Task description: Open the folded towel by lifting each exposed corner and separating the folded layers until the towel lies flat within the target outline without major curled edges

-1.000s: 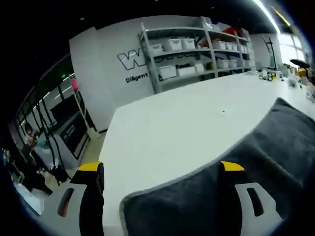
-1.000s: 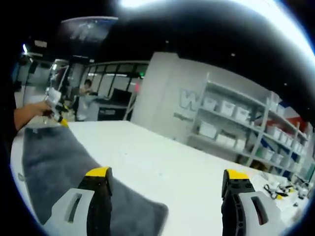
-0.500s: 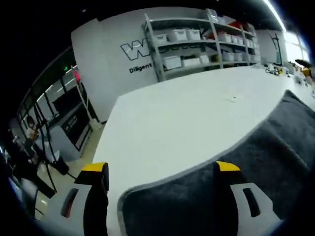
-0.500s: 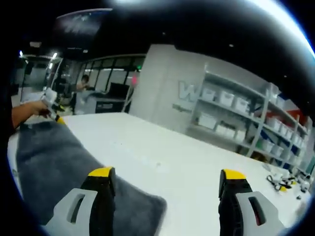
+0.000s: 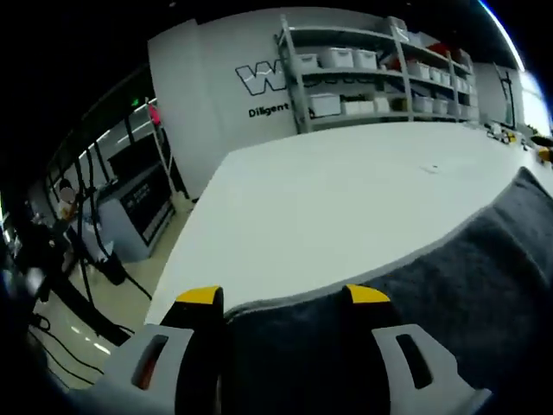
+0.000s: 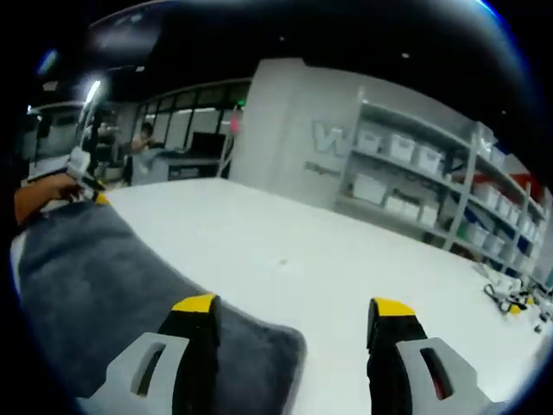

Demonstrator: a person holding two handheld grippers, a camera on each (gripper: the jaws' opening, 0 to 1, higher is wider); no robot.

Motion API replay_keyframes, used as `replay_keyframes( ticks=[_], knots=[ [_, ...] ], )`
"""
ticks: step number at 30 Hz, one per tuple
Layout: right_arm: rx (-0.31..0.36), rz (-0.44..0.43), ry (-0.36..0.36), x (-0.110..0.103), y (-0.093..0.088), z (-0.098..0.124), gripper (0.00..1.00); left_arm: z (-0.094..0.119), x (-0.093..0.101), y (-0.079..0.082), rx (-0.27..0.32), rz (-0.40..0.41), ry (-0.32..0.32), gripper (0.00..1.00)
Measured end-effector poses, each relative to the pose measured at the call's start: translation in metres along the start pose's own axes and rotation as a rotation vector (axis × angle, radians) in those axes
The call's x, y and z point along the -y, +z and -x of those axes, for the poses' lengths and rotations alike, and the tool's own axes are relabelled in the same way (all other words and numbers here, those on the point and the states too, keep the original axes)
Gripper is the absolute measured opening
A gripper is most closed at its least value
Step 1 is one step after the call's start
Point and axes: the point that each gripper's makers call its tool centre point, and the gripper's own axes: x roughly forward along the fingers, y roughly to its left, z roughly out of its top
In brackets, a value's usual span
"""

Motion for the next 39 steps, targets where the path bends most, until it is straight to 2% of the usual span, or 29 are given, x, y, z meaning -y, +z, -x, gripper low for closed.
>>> replay_keyframes(
  ticks=[4,9,12,14,17,18,21,23,24,27,33,36,37,39],
  knots=[
    [-0.013,-0.017,0.01,-0.001,-0.007,-0.01,0.63,0.001,0.002,-0.004,0.006,0.074,-0.018,0.49],
    [-0.047,-0.067,0.03,-0.004,-0.026,-0.022,0.58,0.014,0.016,-0.005,0.039,0.128,-0.024,0.62],
    [-0.067,-0.084,0.025,-0.003,-0.034,-0.026,0.56,0.019,0.016,-0.006,0.055,0.086,0.022,0.61],
    [-0.075,-0.091,0.024,-0.003,-0.037,-0.026,0.54,0.017,0.007,-0.008,0.05,0.078,0.05,0.59],
    [-0.096,-0.086,0.026,-0.002,-0.043,-0.028,0.55,0.015,0.009,-0.006,0.056,0.077,0.031,0.58],
    [-0.102,-0.087,0.027,-0.002,-0.045,-0.029,0.55,0.007,-0.001,-0.003,0.053,0.094,0.021,0.58],
    [-0.166,-0.124,0.032,-0.001,-0.062,-0.031,0.54,0.008,0.004,-0.005,0.042,0.113,0.007,0.57],
    [-0.174,-0.126,0.038,-0.001,-0.068,-0.032,0.5,0.005,0.002,-0.006,0.031,0.127,-0.005,0.56],
    [-0.178,-0.133,0.039,-0.002,-0.07,-0.032,0.49,0.0,-0.006,-0.004,0.031,0.13,-0.006,0.56],
    [-0.178,-0.148,0.039,0.0,-0.071,-0.032,0.46,-0.001,-0.004,-0.003,0.038,0.128,-0.018,0.54],
    [-0.184,-0.173,0.008,0.01,-0.077,-0.04,0.29,0.004,0.006,-0.005,0.038,0.132,-0.035,0.48],
    [-0.221,-0.155,0.0,0.013,-0.087,-0.044,0.18,0.004,0.004,-0.011,0.007,0.082,-0.014,0.41],
    [-0.237,-0.142,-0.001,0.01,-0.091,-0.041,0.13,0.003,0.005,-0.011,0.013,0.089,-0.016,0.4],
    [-0.263,-0.108,0.006,0.011,-0.097,-0.037,0.1,0.004,0.005,-0.011,0.012,0.092,-0.028,0.37]
  ],
)
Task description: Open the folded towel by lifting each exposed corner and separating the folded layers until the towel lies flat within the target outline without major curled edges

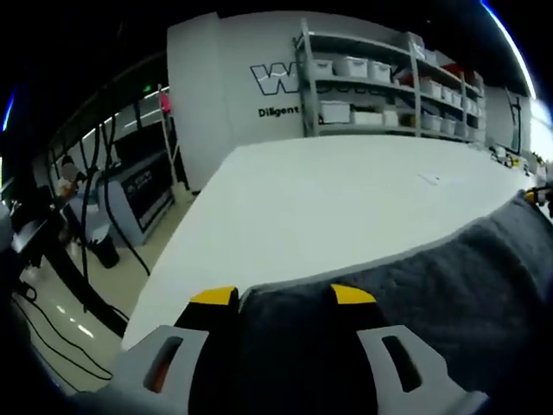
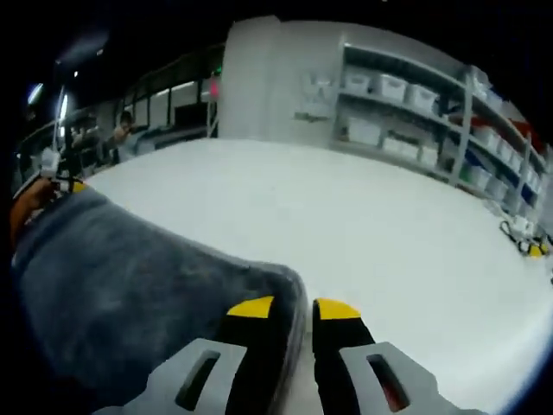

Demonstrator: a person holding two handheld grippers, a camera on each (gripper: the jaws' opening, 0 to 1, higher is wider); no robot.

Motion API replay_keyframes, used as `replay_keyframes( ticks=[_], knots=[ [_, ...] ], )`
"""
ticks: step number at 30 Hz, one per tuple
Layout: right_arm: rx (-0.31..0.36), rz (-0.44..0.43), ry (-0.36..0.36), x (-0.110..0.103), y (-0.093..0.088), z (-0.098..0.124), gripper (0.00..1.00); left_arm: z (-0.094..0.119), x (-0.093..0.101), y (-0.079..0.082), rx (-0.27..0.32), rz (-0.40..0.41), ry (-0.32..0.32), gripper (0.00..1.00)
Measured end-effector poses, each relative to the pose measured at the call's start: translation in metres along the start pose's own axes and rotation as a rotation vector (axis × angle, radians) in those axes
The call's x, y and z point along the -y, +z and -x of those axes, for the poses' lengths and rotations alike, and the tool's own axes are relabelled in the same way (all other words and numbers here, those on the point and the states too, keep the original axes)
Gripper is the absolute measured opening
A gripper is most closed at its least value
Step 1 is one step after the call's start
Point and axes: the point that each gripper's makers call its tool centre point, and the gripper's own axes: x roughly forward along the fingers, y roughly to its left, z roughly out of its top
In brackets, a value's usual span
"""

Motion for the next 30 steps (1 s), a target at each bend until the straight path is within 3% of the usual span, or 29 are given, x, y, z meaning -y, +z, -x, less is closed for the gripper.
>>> replay_keyframes(
  ticks=[4,10,18,25,30],
  knots=[
    [-0.009,0.026,-0.011,0.002,0.0,0.004,0.0,0.0,-0.001,0.0,-0.007,-0.001,-0.002,0.33],
    [-0.01,0.04,-0.019,0.006,-0.003,0.005,0.0,-0.005,-0.01,0.003,-0.017,-0.001,-0.003,0.29],
    [-0.022,0.066,0.017,0.024,-0.011,0.013,0.0,0.006,0.002,0.005,-0.016,-0.004,-0.048,0.28],
    [-0.043,0.072,0.021,0.033,-0.016,0.016,0.0,0.004,0.008,0.01,-0.012,-0.077,-0.046,0.3],
    [-0.031,0.05,0.033,0.04,-0.018,0.017,0.0,-0.009,0.005,0.013,-0.028,-0.117,-0.046,0.31]
  ],
)
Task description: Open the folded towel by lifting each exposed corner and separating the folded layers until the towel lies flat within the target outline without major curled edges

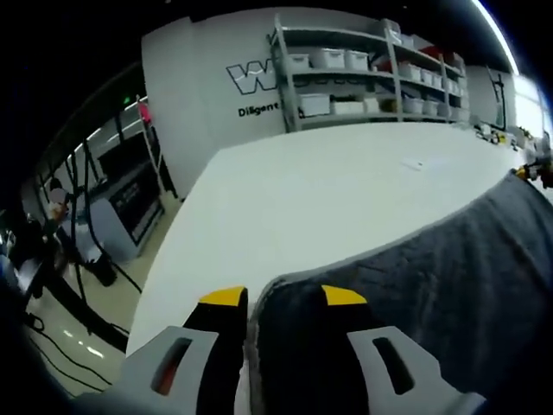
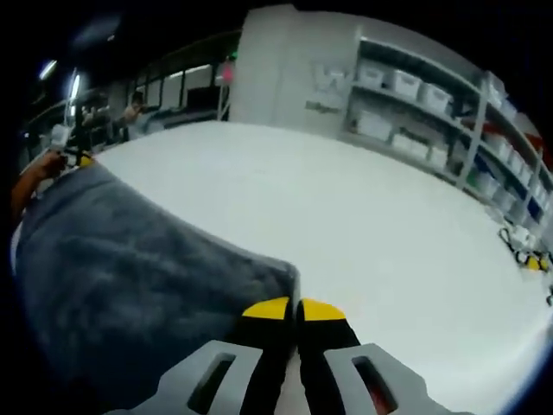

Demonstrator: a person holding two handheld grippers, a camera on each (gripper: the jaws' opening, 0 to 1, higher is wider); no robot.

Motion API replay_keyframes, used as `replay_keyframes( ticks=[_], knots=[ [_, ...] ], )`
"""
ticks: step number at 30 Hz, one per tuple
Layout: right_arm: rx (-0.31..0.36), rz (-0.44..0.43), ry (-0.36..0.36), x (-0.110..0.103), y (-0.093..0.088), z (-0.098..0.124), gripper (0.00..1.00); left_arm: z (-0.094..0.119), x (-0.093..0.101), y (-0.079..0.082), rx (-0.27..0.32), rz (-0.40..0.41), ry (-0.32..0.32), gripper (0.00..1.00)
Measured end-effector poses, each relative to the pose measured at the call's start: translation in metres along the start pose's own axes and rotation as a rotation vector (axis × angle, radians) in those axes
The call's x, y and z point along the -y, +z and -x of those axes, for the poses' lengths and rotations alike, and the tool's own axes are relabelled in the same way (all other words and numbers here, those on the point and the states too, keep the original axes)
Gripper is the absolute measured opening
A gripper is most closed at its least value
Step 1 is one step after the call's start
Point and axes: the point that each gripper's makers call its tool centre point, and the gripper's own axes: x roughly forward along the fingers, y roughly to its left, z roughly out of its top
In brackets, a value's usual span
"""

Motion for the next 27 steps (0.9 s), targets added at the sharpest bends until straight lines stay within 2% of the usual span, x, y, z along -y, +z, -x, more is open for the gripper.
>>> replay_keyframes(
  ticks=[3,5,7,9,13,15,20,24,27],
  knots=[
    [0.007,-0.007,-0.006,0.003,-0.001,0.001,0.0,-0.003,0.003,0.0,-0.013,-0.002,-0.003,0.3],
    [0.009,-0.003,-0.01,0.004,-0.001,0.001,0.0,-0.013,0.002,0.005,-0.019,0.006,-0.025,0.25],
    [0.007,0.003,-0.012,0.007,-0.001,0.001,0.0,-0.011,0.012,0.004,-0.025,0.009,-0.046,0.16],
    [0.002,0.013,-0.018,0.008,-0.002,0.002,0.0,-0.008,0.02,0.003,-0.029,0.009,-0.057,0.14],
    [0.0,0.026,-0.032,0.016,-0.003,0.001,0.0,-0.004,0.021,0.001,-0.049,0.04,-0.104,0.04],
    [0.001,0.029,-0.04,0.021,-0.004,0.002,0.0,-0.002,0.025,0.002,-0.051,0.059,-0.135,0.03],
    [0.002,0.015,-0.051,0.041,-0.004,-0.003,0.0,0.01,0.032,0.005,-0.037,0.048,-0.138,0.03],
    [0.0,0.02,-0.053,0.05,-0.001,-0.009,0.0,0.018,0.037,0.013,-0.012,0.043,-0.134,0.11],
    [0.003,0.026,-0.056,0.046,-0.002,-0.007,0.0,0.015,0.034,0.016,-0.011,-0.01,-0.105,0.17]
  ],
)
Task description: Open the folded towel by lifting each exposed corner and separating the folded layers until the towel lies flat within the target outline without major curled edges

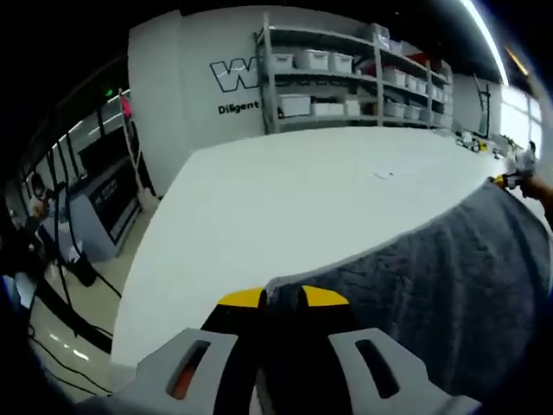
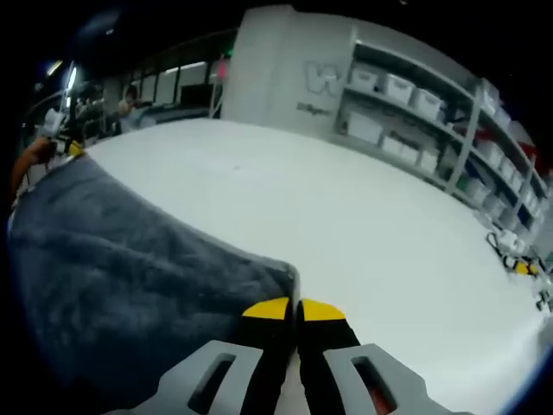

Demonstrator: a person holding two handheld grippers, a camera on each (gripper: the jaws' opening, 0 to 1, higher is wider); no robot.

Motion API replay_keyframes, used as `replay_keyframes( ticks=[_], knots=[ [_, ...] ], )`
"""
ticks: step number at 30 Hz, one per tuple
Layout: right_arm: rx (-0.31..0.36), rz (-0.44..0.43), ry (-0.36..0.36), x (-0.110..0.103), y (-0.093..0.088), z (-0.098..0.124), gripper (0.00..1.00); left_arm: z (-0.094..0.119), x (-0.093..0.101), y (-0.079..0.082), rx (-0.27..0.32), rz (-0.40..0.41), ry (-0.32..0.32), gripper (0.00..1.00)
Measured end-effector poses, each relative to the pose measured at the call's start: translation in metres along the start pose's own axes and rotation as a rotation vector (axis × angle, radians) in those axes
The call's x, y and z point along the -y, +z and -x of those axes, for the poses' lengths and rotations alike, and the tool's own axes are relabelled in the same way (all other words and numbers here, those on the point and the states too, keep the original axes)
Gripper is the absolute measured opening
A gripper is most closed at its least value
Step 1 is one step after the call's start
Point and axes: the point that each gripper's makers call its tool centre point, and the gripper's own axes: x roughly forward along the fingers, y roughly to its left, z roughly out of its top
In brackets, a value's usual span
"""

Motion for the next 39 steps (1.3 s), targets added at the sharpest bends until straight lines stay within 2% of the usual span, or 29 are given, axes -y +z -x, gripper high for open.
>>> replay_keyframes(
  ticks=[4,6,8,10,12,14,19,26,30,32,39],
  knots=[
    [0.005,-0.008,0.003,-0.006,-0.001,0.003,0.0,-0.01,-0.008,-0.007,-0.034,-0.071,0.044,0.19],
    [0.004,-0.006,0.004,-0.009,-0.001,0.005,0.0,-0.015,-0.01,-0.01,-0.045,-0.063,0.048,0.2],
    [0.003,-0.004,0.006,-0.01,-0.001,0.005,0.0,-0.026,-0.017,-0.005,-0.052,-0.057,0.043,0.2],
    [0.002,-0.001,0.008,-0.012,-0.001,0.006,0.0,-0.026,-0.018,-0.007,-0.055,-0.043,0.039,0.14],
    [0.004,-0.004,0.01,-0.013,-0.002,0.007,0.0,-0.023,-0.014,-0.011,-0.055,-0.026,0.04,0.03],
    [0.004,-0.005,0.009,-0.013,-0.001,0.007,0.0,-0.023,-0.013,-0.012,-0.056,0.001,0.037,0.03],
    [0.001,0.005,-0.003,-0.013,0.0,0.005,0.0,-0.024,-0.011,-0.013,-0.049,-0.014,0.04,0.02],
    [-0.003,0.021,-0.025,-0.012,0.0,0.003,0.0,-0.022,-0.008,-0.014,-0.036,0.026,0.028,0.01],
    [-0.004,0.022,-0.031,-0.013,0.001,0.002,0.0,-0.019,-0.002,-0.016,-0.025,0.035,0.027,0.01],
    [-0.005,0.024,-0.035,-0.013,0.002,0.002,0.0,-0.022,-0.009,-0.014,-0.023,0.041,0.025,0.01],
    [-0.007,0.031,-0.055,-0.013,0.005,-0.004,0.0,-0.023,-0.005,-0.015,-0.008,0.038,0.04,0.01]
  ],
)
